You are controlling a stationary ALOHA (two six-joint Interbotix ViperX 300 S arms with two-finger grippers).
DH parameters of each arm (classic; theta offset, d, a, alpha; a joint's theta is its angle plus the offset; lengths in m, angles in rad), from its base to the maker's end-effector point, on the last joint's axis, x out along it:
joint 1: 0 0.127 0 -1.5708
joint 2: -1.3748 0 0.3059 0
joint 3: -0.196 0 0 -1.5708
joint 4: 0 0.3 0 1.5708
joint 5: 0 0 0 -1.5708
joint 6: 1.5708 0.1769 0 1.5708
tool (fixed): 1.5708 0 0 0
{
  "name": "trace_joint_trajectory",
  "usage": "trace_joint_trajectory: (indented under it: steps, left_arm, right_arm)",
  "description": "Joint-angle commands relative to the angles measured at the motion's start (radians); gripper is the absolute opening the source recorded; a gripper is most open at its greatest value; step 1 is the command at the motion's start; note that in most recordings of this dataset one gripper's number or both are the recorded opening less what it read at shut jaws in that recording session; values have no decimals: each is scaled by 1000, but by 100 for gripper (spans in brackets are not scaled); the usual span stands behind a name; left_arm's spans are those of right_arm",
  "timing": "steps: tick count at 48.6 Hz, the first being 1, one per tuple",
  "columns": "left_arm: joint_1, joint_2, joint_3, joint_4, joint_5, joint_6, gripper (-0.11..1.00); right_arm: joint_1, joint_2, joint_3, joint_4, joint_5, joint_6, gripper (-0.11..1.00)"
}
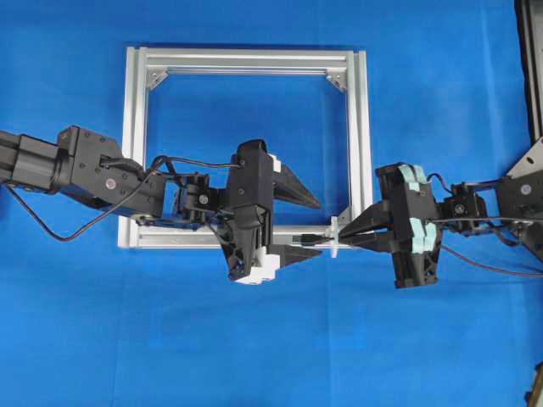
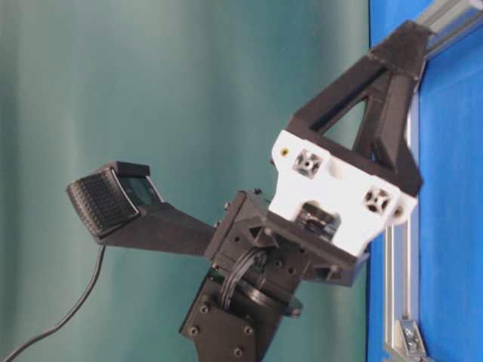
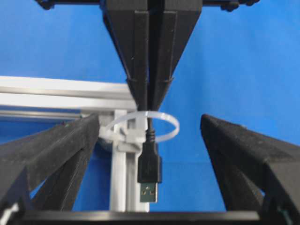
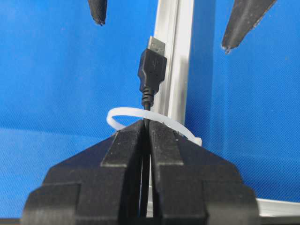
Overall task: Insert the wire through the string loop located on the right side.
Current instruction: 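Grasp the USB plug with the left gripper beyond the loop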
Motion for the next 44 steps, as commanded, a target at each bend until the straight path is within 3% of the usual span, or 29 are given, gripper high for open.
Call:
trace_joint_trajectory:
  steps: [1, 9, 44]
  left_arm:
    - [0, 8, -11, 3, -8, -2, 91]
    - [-2, 75, -12, 0, -8, -3, 91]
    - [-2, 74, -11, 0, -15, -9, 91]
  right_arm:
    - [-2, -9, -14, 2, -9, 2, -3]
    - [-2, -8, -14, 2, -9, 2, -3]
    - [-2, -8, -14, 2, -9, 2, -3]
